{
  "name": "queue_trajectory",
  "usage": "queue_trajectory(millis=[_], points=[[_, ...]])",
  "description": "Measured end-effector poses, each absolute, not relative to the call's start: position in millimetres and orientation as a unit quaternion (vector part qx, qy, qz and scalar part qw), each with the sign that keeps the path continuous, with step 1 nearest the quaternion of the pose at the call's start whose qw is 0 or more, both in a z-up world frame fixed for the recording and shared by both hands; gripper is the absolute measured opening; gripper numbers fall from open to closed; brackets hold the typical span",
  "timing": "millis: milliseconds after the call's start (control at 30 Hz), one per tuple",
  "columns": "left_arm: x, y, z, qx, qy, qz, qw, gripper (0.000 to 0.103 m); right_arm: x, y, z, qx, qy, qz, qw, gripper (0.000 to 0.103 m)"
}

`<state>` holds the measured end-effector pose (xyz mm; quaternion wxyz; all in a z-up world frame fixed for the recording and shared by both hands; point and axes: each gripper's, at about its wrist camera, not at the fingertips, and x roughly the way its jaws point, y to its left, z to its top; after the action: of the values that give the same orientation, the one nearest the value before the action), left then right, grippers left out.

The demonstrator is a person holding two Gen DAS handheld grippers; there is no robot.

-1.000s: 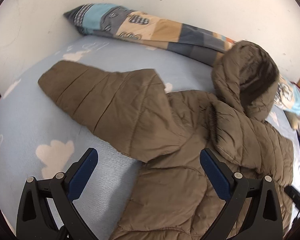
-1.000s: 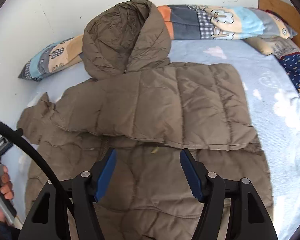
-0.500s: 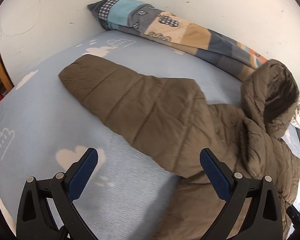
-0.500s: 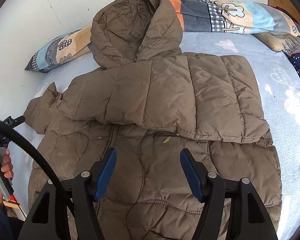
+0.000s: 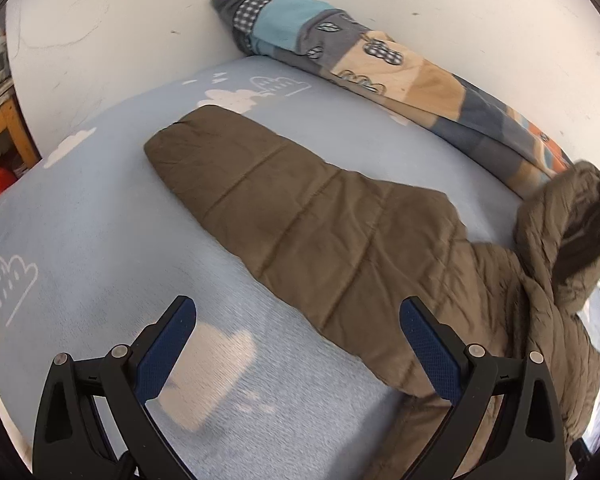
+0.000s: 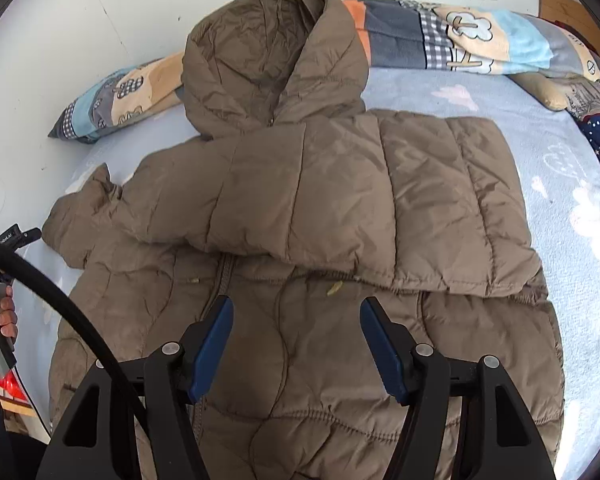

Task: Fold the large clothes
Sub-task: 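Move the left gripper to the other sleeve cuff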

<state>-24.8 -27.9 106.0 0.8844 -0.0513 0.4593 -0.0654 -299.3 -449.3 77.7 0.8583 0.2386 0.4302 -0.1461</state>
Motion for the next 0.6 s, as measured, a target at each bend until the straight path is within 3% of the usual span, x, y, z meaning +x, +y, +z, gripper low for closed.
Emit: queue_trajectory(millis=[600], points=[[37.0,35.4,96.2,-0.133,0.480,-0.034,0.867,0.101,-292.9,-445.5,72.2,0.235,0.443,-0.139,0.854,0.071]])
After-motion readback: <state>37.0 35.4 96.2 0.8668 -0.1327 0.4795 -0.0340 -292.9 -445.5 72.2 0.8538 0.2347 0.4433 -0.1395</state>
